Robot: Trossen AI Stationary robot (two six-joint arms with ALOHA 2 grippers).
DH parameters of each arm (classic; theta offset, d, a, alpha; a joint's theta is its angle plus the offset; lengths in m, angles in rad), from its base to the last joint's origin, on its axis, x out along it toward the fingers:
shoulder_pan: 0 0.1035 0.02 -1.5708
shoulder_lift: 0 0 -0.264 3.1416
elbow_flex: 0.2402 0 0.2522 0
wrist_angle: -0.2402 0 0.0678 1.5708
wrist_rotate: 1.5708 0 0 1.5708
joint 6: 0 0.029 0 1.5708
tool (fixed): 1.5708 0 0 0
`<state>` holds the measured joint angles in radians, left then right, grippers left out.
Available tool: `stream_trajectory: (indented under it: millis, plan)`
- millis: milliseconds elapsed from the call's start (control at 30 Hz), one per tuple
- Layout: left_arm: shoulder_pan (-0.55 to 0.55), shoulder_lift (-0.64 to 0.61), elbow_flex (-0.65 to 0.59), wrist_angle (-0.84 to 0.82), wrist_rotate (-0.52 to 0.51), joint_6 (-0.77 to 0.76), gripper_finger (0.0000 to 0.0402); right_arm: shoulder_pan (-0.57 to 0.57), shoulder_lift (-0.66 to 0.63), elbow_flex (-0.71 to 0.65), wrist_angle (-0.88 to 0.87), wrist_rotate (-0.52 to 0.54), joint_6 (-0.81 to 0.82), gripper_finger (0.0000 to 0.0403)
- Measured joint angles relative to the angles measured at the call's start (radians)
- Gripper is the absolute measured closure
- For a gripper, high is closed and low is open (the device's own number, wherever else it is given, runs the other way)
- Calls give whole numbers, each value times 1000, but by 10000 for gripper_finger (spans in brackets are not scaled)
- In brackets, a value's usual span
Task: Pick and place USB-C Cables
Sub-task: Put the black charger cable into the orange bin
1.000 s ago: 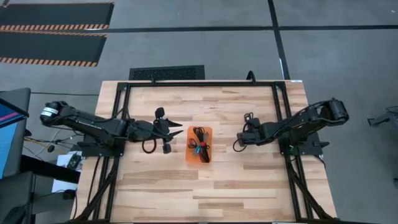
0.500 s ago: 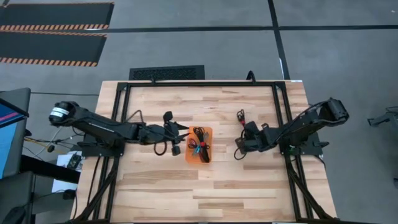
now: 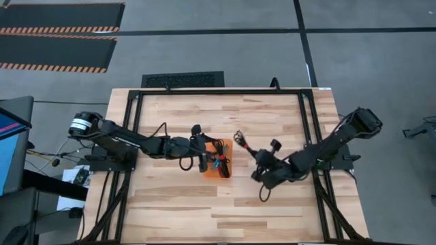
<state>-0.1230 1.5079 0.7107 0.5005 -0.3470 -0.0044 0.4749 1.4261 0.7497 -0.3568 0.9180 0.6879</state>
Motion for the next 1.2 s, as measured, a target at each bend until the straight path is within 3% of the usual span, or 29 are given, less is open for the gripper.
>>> stream_trajectory:
  millis: [233, 467, 600, 900, 1200]
  plan:
    - [-2, -5, 12, -2, 31, 0, 126, 49, 0, 16, 218, -30, -275, 363]
    - [-3, -5, 12, 89, 183, 3, 125, 61, 0, 16, 234, -47, -308, 363]
    - [-3, -5, 12, 122, 207, -24, 164, 61, 1, 16, 242, -83, -324, 363]
    - [-2, -1, 12, 119, 194, -26, 296, 62, 1, 16, 316, -134, -395, 363]
    - [-1, -1, 12, 120, 229, 21, 391, 62, 1, 16, 340, -135, -424, 362]
